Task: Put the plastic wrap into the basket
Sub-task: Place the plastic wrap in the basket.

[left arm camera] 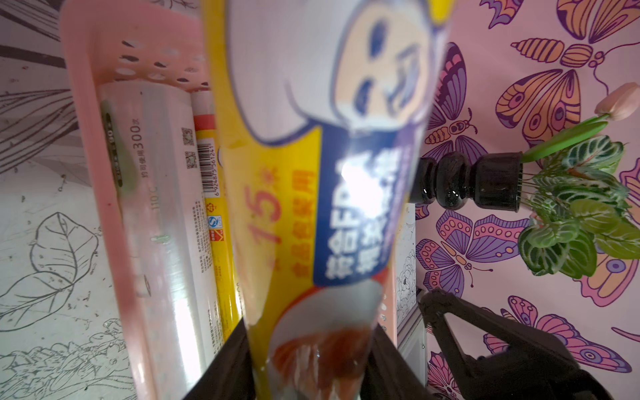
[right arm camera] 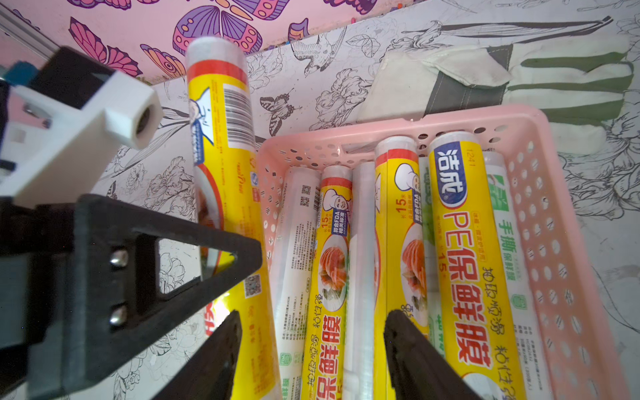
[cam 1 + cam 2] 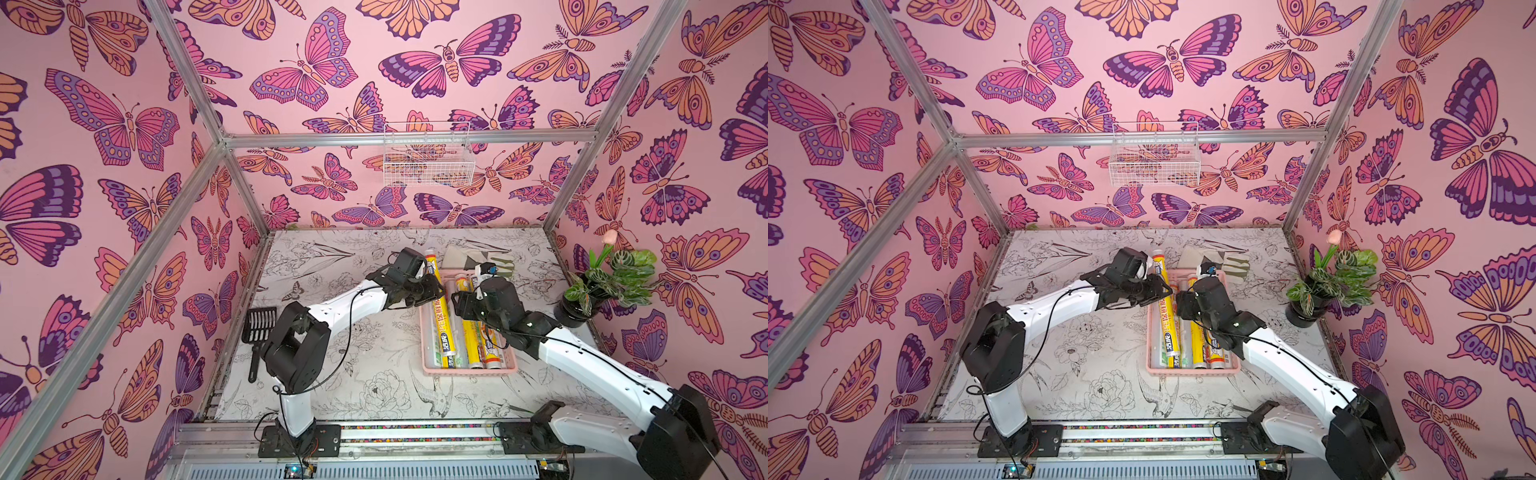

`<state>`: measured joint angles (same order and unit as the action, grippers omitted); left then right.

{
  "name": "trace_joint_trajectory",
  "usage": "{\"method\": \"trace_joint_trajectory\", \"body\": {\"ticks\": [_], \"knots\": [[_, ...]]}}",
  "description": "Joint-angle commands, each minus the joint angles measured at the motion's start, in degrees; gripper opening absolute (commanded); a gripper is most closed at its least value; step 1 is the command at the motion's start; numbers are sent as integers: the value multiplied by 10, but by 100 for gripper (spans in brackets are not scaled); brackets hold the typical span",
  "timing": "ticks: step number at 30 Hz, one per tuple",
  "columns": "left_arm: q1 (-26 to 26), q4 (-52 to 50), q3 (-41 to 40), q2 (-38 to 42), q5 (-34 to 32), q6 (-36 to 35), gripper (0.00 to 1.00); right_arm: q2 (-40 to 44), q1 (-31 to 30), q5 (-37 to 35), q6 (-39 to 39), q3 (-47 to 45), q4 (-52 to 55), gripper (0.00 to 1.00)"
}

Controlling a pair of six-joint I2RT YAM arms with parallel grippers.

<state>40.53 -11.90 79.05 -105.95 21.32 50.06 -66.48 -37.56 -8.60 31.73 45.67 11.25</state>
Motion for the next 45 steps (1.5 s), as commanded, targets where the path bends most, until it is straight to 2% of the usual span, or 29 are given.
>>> {"method": "trace_joint_trajectory", "body": {"ticks": [1,11,20,28,40,42,45], "knots": [[2,18,11,-14,16,6,22,-4,4,5,8,13,17,69],[2,27,11,-28,21,14,23,9,6,-3,13,3,16,69],[6,27,42,-77,69,20,25,18,6,-16,13,1,21,69],[10,-18,59,-100,81,9,26,30,9,-29,15,-9,19,70],[19,-74,85,-124,91,-18,41,31,10,-33,19,-8,15,70],[21,-79,85,-127,87,-17,46,33,11,-41,17,-7,20,70],[23,-79,84,-127,84,-15,49,39,17,-71,12,-5,36,70]]}}
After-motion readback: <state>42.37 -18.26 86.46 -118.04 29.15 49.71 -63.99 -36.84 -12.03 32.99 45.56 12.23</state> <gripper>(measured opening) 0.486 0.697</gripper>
